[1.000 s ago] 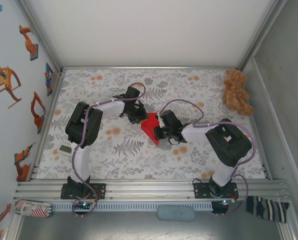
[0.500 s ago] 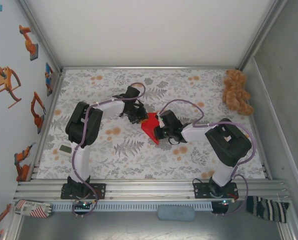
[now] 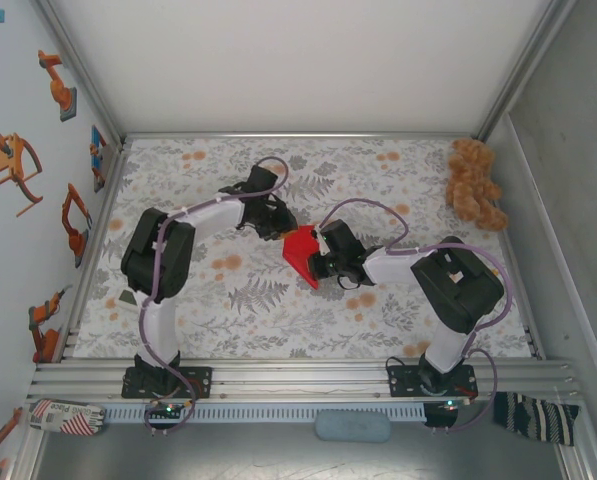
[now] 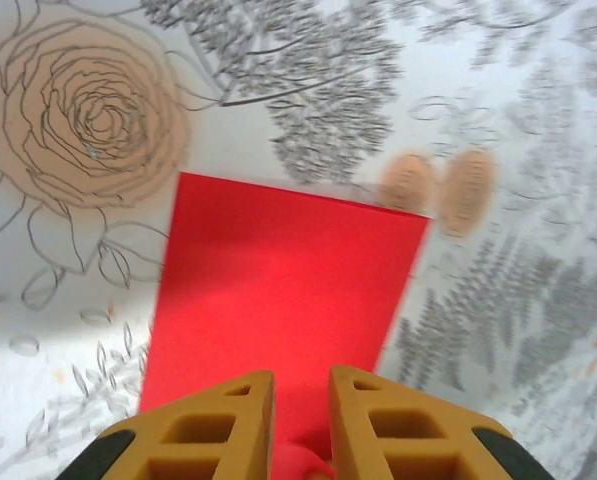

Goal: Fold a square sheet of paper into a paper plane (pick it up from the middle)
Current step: Third fold the triangle at the center of the table.

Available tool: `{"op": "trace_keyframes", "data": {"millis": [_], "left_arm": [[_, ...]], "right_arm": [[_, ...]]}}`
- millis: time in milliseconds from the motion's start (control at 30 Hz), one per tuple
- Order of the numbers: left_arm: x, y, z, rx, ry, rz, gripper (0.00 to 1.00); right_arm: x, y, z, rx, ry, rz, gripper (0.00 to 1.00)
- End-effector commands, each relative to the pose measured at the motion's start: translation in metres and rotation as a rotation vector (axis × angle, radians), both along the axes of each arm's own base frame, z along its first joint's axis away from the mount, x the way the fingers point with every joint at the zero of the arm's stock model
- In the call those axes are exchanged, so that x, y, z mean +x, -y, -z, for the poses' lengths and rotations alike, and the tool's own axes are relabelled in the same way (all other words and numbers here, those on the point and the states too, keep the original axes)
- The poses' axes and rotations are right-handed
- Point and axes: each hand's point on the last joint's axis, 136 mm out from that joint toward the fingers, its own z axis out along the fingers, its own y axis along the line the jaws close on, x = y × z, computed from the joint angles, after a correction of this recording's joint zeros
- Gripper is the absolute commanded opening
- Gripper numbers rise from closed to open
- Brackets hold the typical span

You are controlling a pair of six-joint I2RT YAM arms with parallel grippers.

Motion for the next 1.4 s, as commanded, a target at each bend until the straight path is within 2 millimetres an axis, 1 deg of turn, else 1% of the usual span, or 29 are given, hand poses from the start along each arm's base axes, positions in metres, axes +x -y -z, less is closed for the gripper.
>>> {"op": "trace_keyframes", "data": {"millis": [0,67,167,267,367,700,967,1367], "left_arm": [[-0.013,0.005,-0.02,-0.052,0.035,-0.01,0.23],[-0.026,0.01,-0.018,-0.05,0.032,0.013,0.22],[-0.043,0.016,-0.009,-0.036,-0.003,0.03,0.2],[-0.056,0.017,0.004,-0.018,-0.04,0.035,0.17],[-0.065,0.015,0.014,-0.002,-0.07,0.033,0.15],[-0.078,0.021,0.035,0.012,-0.131,0.055,0.12],[-0.084,0.01,0.047,0.07,-0.152,0.052,0.12],[-0.086,-0.001,0.051,0.12,-0.146,0.045,0.11]], "right_arm": [[-0.003,0.009,0.014,-0.034,-0.04,0.028,0.0],[-0.002,0.009,0.015,-0.034,-0.041,0.029,0.0],[-0.003,0.009,0.015,-0.035,-0.04,0.028,0.0],[-0.003,0.01,0.016,-0.039,-0.042,0.028,0.0],[-0.003,0.01,0.016,-0.04,-0.04,0.028,0.0],[-0.002,0.01,0.016,-0.042,-0.041,0.028,0.0],[-0.002,0.01,0.017,-0.048,-0.042,0.029,0.0],[-0.002,0.01,0.019,-0.049,-0.048,0.028,0.0]]}}
